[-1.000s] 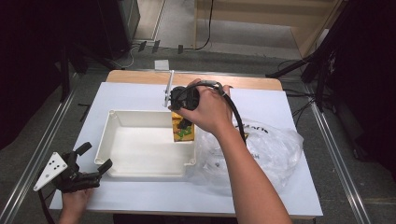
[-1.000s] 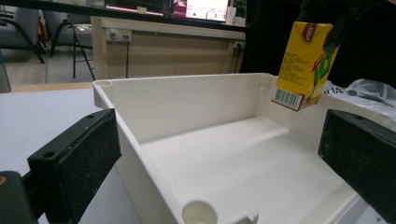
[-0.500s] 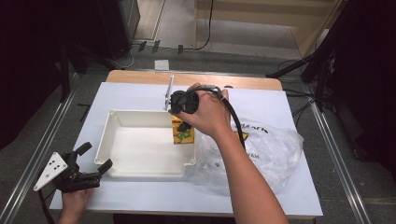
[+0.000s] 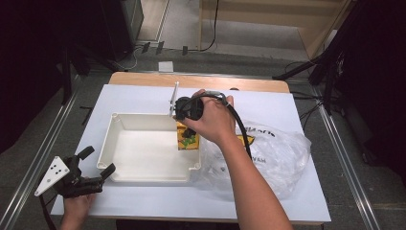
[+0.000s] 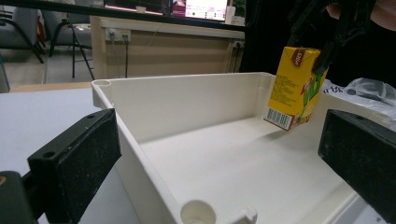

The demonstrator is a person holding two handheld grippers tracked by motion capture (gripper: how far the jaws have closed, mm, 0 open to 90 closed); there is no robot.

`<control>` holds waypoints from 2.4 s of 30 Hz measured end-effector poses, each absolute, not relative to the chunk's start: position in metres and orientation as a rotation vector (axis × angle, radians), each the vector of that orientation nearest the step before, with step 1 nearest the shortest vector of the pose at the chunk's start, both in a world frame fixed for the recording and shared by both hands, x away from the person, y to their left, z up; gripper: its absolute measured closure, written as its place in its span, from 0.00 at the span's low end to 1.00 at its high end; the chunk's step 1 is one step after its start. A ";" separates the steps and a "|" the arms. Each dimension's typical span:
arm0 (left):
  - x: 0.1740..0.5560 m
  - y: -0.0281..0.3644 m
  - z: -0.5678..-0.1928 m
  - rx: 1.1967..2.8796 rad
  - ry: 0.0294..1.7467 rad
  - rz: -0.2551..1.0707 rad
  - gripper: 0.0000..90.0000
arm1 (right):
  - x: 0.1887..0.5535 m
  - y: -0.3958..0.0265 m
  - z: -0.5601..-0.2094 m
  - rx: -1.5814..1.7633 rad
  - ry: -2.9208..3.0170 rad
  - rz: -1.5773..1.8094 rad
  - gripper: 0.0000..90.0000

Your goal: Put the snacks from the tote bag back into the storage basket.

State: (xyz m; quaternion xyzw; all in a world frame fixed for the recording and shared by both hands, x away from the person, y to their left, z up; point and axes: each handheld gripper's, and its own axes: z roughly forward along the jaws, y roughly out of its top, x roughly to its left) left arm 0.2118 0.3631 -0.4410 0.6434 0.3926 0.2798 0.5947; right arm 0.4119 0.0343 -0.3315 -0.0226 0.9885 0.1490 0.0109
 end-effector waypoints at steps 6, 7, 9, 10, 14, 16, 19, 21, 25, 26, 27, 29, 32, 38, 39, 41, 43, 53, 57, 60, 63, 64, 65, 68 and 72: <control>0.212 0.363 -0.441 1.495 0.912 0.650 0.00 | 0.412 0.036 -0.337 -0.067 3.084 0.457 0.59; 0.212 0.363 -0.441 1.495 0.912 0.650 0.00 | 0.412 0.037 -0.338 -0.060 3.087 0.454 0.59; 0.212 0.363 -0.441 1.495 0.912 0.650 0.00 | 0.412 0.037 -0.340 -0.071 3.091 0.451 0.59; 0.212 0.363 -0.441 1.495 0.912 0.650 0.00 | 0.411 0.038 -0.341 -0.064 3.091 0.445 0.59; 0.212 0.363 -0.441 1.495 0.911 0.648 0.00 | 0.412 0.040 -0.345 -0.072 3.091 0.437 0.59; 0.212 0.363 -0.441 1.495 0.910 0.648 0.00 | 0.411 0.041 -0.346 -0.066 3.091 0.438 0.59; 0.212 0.363 -0.441 1.496 0.912 0.649 0.00 | 0.411 0.042 -0.347 -0.054 3.093 0.427 0.59; 0.212 0.363 -0.441 1.494 0.912 0.650 0.00 | 0.411 0.043 -0.349 -0.068 3.093 0.414 0.59; 0.212 0.363 -0.441 1.493 0.914 0.649 0.00 | 0.410 0.045 -0.352 -0.071 3.093 0.396 0.59; 0.212 0.363 -0.441 1.494 0.913 0.649 0.00 | 0.411 0.045 -0.352 -0.082 3.092 0.397 0.59; 0.212 0.363 -0.441 1.493 0.913 0.650 0.00 | 0.410 0.045 -0.352 -0.081 3.094 0.396 0.59; 0.212 0.363 -0.441 1.493 0.913 0.650 0.00 | 0.410 0.046 -0.353 -0.077 3.097 0.392 0.59; 0.212 0.363 -0.441 1.492 0.914 0.650 0.00 | 0.410 0.045 -0.355 -0.080 3.098 0.400 0.59; 0.212 0.363 -0.441 1.493 0.912 0.650 0.00 | 0.410 0.043 -0.356 -0.082 3.099 0.411 0.59; 0.212 0.363 -0.441 1.493 0.913 0.650 0.00 | 0.410 0.043 -0.356 -0.089 3.097 0.417 0.59; 0.212 0.363 -0.441 1.492 0.915 0.650 0.00 | 0.410 0.041 -0.356 -0.077 3.118 0.431 0.57; 0.212 0.363 -0.441 1.493 0.914 0.649 0.00 | 0.411 0.039 -0.355 -0.075 3.133 0.482 0.53; 0.212 0.363 -0.441 1.494 0.915 0.651 0.00 | 0.411 0.030 -0.343 -0.040 3.117 0.612 0.31; 0.212 0.363 -0.441 1.494 0.916 0.652 0.00 | 0.413 0.024 -0.340 -0.051 3.046 0.674 0.19; 0.212 0.363 -0.441 1.494 0.915 0.652 0.00 | 0.414 0.016 -0.338 -0.031 3.034 0.747 0.15; 0.212 0.363 -0.441 1.497 0.911 0.653 0.00 | 0.413 0.008 -0.336 -0.005 3.015 0.802 0.11; 0.212 0.363 -0.441 1.495 0.911 0.652 0.00 | 0.413 0.005 -0.336 -0.004 3.006 0.821 0.11; 0.212 0.363 -0.441 1.494 0.913 0.652 0.00 | 0.413 0.003 -0.335 -0.003 3.022 0.848 0.10; 0.211 0.363 -0.441 1.493 0.914 0.653 0.00 | 0.413 -0.003 -0.332 0.027 2.998 0.859 0.02; 0.212 0.363 -0.441 1.498 0.913 0.654 0.00 | 0.413 -0.013 -0.329 0.064 2.981 0.857 0.00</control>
